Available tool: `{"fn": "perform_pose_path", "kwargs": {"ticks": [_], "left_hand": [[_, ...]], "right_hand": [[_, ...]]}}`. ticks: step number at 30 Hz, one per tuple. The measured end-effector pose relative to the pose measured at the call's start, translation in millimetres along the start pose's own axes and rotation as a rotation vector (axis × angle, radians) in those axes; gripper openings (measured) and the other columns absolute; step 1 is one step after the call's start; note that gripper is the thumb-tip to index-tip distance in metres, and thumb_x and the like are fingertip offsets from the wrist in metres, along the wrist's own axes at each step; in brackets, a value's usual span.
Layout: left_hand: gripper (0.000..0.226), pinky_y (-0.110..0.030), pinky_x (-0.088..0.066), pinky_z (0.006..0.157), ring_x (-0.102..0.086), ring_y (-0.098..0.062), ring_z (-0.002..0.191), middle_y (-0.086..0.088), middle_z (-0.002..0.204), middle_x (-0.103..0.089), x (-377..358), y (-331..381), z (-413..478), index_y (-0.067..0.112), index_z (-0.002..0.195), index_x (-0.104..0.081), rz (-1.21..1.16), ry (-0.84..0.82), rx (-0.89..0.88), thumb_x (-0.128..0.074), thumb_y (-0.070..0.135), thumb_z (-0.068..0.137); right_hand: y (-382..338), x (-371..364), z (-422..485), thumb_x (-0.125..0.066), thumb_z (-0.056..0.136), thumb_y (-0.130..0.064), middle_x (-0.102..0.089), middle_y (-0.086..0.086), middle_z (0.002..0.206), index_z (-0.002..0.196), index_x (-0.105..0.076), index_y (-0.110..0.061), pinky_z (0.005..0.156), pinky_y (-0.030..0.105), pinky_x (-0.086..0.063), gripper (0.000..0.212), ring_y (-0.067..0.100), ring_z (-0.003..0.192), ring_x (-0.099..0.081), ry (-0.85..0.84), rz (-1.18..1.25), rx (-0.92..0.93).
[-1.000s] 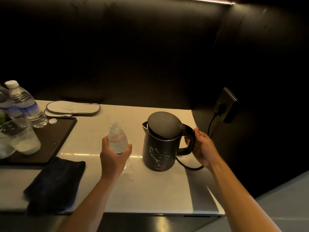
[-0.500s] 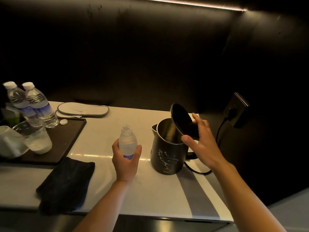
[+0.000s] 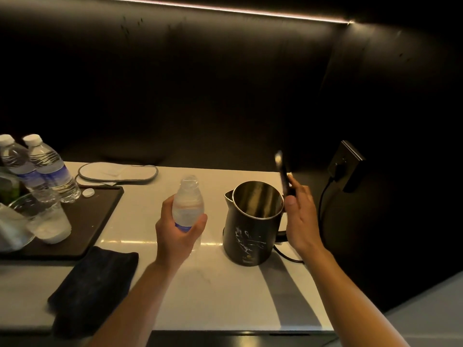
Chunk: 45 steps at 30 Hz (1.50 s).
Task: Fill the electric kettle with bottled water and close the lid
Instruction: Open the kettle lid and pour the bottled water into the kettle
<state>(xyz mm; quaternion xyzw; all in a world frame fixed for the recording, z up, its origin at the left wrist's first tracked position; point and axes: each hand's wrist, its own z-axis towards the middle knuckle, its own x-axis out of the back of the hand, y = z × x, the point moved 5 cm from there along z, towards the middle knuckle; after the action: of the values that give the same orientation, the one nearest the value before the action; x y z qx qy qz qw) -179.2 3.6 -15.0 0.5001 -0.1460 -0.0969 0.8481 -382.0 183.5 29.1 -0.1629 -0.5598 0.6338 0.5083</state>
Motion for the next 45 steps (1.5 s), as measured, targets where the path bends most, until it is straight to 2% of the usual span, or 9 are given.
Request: {"fn": "perform_pose_path", "kwargs": {"ticks": [3,6,10,13,17,21,27,41,45], "left_hand": [[0.063,-0.015,-0.051,0.079,-0.062,-0.010,0.095,0.004,0.114,-0.058,3,10,21,0.029,0.128,-0.042,0.073,-0.199,0.038,-0.077,0.035,0.076],[0.075,-0.031,-0.057,0.084,-0.064,-0.021,0.099,0.000,0.116,-0.061,6,19,40,0.025,0.130,-0.046,0.109,-0.438,0.030,-0.078,0.057,0.070],[0.075,-0.032,-0.059,0.087,-0.062,-0.018,0.105,0.017,0.114,-0.059,1,31,60,0.033,0.128,-0.046,0.247,-0.727,-0.035,-0.077,0.066,0.067],[0.087,-0.024,-0.059,0.080,-0.060,-0.013,0.110,0.022,0.117,-0.057,-6,42,72,0.044,0.126,-0.046,0.326,-0.893,-0.052,-0.065,0.087,0.054],[0.086,-0.019,-0.056,0.076,-0.059,-0.012,0.111,0.023,0.119,-0.057,-17,51,84,0.048,0.124,-0.047,0.445,-1.036,-0.088,-0.059,0.092,0.051],[0.088,-0.023,-0.057,0.081,-0.059,-0.012,0.113,0.020,0.125,-0.056,-25,55,92,0.047,0.129,-0.046,0.544,-1.109,-0.075,-0.061,0.088,0.052],[0.067,-0.017,-0.052,0.066,-0.062,-0.013,0.098,0.016,0.116,-0.057,-35,63,97,0.039,0.135,-0.044,0.715,-1.154,-0.086,-0.076,0.054,0.078],[0.065,-0.030,-0.063,0.080,-0.068,-0.017,0.094,0.006,0.115,-0.067,-46,73,107,0.032,0.131,-0.051,0.837,-1.214,-0.159,-0.077,0.056,0.076],[0.068,-0.031,-0.062,0.081,-0.068,-0.018,0.094,0.005,0.114,-0.066,-47,74,110,0.031,0.132,-0.050,0.866,-1.211,-0.162,-0.077,0.056,0.076]], "right_hand": [[6,3,1,-0.030,0.099,-0.050,-0.042,-0.009,0.138,0.139,-0.050,-0.013,0.100,0.012,-0.037,0.059,-0.016,0.117,-0.041,0.056,0.033,-0.050],[3,3,1,-0.029,0.093,-0.055,-0.050,0.000,0.132,0.134,-0.053,-0.012,0.099,0.031,-0.047,0.064,0.007,0.115,-0.051,0.061,0.044,-0.066],[2,4,-1,-0.034,0.105,-0.024,-0.034,-0.012,0.127,0.145,-0.042,-0.013,0.074,-0.009,-0.023,0.042,-0.024,0.097,-0.034,0.038,0.044,-0.074],[-1,4,-1,-0.034,0.099,-0.041,-0.038,-0.013,0.124,0.144,-0.043,-0.015,0.074,-0.008,-0.025,0.052,-0.030,0.099,-0.035,0.040,0.042,-0.058],[4,0,1,-0.030,0.085,-0.061,-0.049,-0.005,0.129,0.141,-0.047,-0.023,0.083,0.007,-0.038,0.070,-0.001,0.111,-0.050,0.046,0.079,-0.053],[6,1,1,-0.028,0.083,-0.063,-0.048,-0.005,0.132,0.142,-0.045,-0.026,0.090,0.016,-0.038,0.072,0.009,0.117,-0.049,0.058,0.084,-0.048],[5,2,2,-0.029,0.090,-0.049,-0.044,-0.010,0.130,0.144,-0.043,-0.025,0.084,0.004,-0.031,0.061,-0.003,0.110,-0.046,0.059,0.065,-0.048],[9,-2,6,-0.027,0.080,-0.066,-0.048,-0.008,0.132,0.142,-0.045,-0.024,0.092,0.018,-0.038,0.077,0.003,0.114,-0.047,0.060,0.095,-0.052],[6,-2,5,-0.026,0.080,-0.067,-0.047,-0.011,0.127,0.141,-0.045,-0.025,0.085,0.010,-0.035,0.077,-0.005,0.109,-0.047,0.063,0.097,-0.043]]}}
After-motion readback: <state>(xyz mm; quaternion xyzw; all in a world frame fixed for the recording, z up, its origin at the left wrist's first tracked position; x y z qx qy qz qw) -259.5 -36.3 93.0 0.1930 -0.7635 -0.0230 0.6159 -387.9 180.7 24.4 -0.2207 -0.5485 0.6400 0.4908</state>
